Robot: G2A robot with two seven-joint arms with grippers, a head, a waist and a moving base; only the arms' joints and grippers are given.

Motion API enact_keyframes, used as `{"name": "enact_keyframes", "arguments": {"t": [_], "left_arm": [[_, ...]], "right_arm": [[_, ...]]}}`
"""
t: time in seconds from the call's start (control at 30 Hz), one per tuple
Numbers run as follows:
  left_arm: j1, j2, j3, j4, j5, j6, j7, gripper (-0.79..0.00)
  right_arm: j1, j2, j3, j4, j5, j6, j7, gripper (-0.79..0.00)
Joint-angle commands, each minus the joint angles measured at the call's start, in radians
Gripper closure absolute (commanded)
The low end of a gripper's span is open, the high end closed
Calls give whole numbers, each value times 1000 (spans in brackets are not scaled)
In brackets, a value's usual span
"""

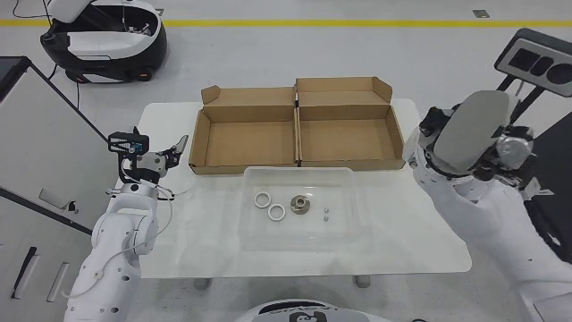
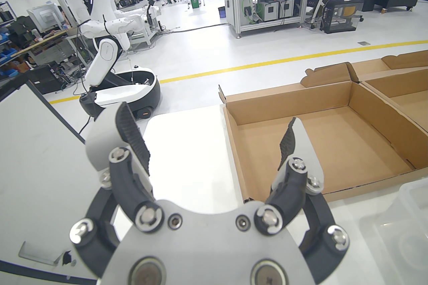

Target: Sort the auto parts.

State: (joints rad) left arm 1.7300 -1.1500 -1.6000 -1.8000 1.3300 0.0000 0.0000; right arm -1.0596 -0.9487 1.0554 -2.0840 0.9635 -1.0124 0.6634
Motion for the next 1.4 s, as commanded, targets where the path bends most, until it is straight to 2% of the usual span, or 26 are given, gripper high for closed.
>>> {"name": "enact_keyframes", "arguments": {"t": [0.0, 0.17, 0.33, 0.5, 1.07, 1.37], "left_arm": [[0, 0, 0, 0, 0, 0, 0, -785], [0, 0, 0, 0, 0, 0, 0, -785], [0, 0, 0, 0, 0, 0, 0, -785], [0, 0, 0, 0, 0, 0, 0, -785], [0, 0, 0, 0, 0, 0, 0, -785], [0, 0, 0, 0, 0, 0, 0, -785]], "right_arm": [[-10, -9, 2, 4, -22, 0, 23, 0], [-4, -19, 12, 28, -116, 30, 72, 0], [6, -19, 43, 35, -245, 130, 114, 0], [-8, -20, 62, 19, -300, 192, 113, 0], [-52, -67, -4, -3, -122, 99, -24, 0], [-49, -90, -12, 15, -174, 136, -66, 0]]}}
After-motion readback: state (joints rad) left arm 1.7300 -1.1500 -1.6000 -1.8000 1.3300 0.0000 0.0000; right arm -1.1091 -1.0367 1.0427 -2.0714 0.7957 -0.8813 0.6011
